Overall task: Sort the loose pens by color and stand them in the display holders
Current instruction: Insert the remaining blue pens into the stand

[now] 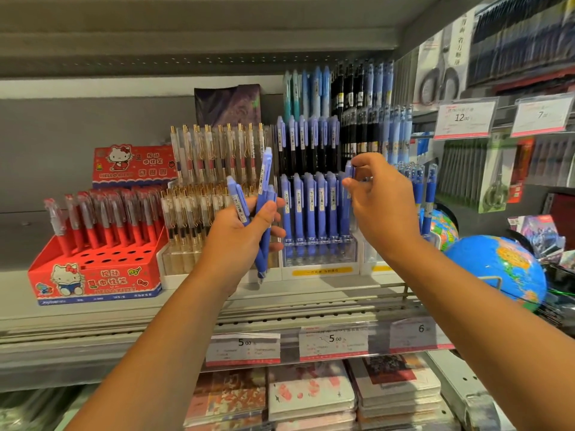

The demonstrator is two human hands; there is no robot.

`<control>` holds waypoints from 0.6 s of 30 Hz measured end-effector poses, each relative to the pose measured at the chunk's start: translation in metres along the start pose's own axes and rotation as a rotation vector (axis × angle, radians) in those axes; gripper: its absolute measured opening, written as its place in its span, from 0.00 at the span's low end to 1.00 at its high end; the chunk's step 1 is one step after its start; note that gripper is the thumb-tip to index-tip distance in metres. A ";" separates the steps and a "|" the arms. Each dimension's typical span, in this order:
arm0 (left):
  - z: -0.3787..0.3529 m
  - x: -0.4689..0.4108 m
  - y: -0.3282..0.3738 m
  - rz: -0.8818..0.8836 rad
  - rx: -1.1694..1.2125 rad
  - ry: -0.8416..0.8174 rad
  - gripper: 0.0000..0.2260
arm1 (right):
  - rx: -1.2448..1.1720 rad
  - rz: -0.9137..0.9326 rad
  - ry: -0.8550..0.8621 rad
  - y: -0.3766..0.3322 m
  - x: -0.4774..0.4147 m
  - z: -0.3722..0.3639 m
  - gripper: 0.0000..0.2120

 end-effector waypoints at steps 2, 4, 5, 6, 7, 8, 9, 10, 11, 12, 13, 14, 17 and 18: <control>0.000 0.000 -0.001 0.013 -0.011 0.008 0.12 | 0.069 -0.014 -0.024 0.001 0.000 -0.003 0.12; -0.001 0.000 -0.001 0.018 -0.014 0.011 0.13 | 0.143 -0.036 -0.040 0.002 0.000 -0.004 0.13; -0.001 0.000 0.000 0.018 -0.006 0.011 0.13 | 0.169 -0.048 -0.050 0.002 0.000 -0.005 0.13; -0.002 0.000 0.000 0.017 0.003 0.010 0.13 | 0.186 -0.057 -0.061 0.002 -0.001 -0.005 0.14; -0.002 0.001 0.000 0.017 0.011 0.009 0.12 | 0.200 -0.062 -0.076 0.001 -0.001 -0.006 0.14; -0.002 0.001 0.000 0.019 0.015 0.007 0.12 | 0.217 -0.064 -0.095 0.001 -0.001 -0.007 0.14; -0.003 0.001 0.001 0.023 0.014 0.006 0.13 | 0.240 -0.063 -0.118 0.000 -0.001 -0.009 0.13; -0.002 0.001 0.001 0.025 0.010 0.007 0.13 | 0.270 -0.061 -0.145 0.000 -0.001 -0.011 0.13; -0.002 0.001 0.001 0.026 0.007 0.008 0.14 | 0.300 -0.061 -0.172 0.000 -0.001 -0.014 0.12; -0.002 0.001 0.000 0.028 0.006 0.008 0.13 | 0.324 -0.064 -0.193 0.000 -0.002 -0.016 0.11; -0.002 0.001 0.000 0.029 0.006 0.005 0.12 | 0.340 -0.069 -0.206 0.000 -0.002 -0.017 0.11; -0.002 0.001 0.000 0.028 0.008 0.001 0.11 | 0.354 -0.075 -0.213 0.000 -0.003 -0.018 0.11; 0.000 0.001 -0.001 0.026 0.011 0.005 0.10 | 0.394 -0.099 -0.238 0.000 -0.005 -0.020 0.09; 0.001 0.000 -0.001 0.028 0.013 0.013 0.10 | 0.411 -0.109 -0.250 0.000 -0.006 -0.020 0.08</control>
Point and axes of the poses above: each hand's wrist, its own x-axis away from the middle knuckle, its own z-axis out of the back of the hand, y = z × x, the point moved 7 cm from there along -x, towards the middle knuckle, and after that the axes turned 6 degrees about -y, right-handed, at the moved point
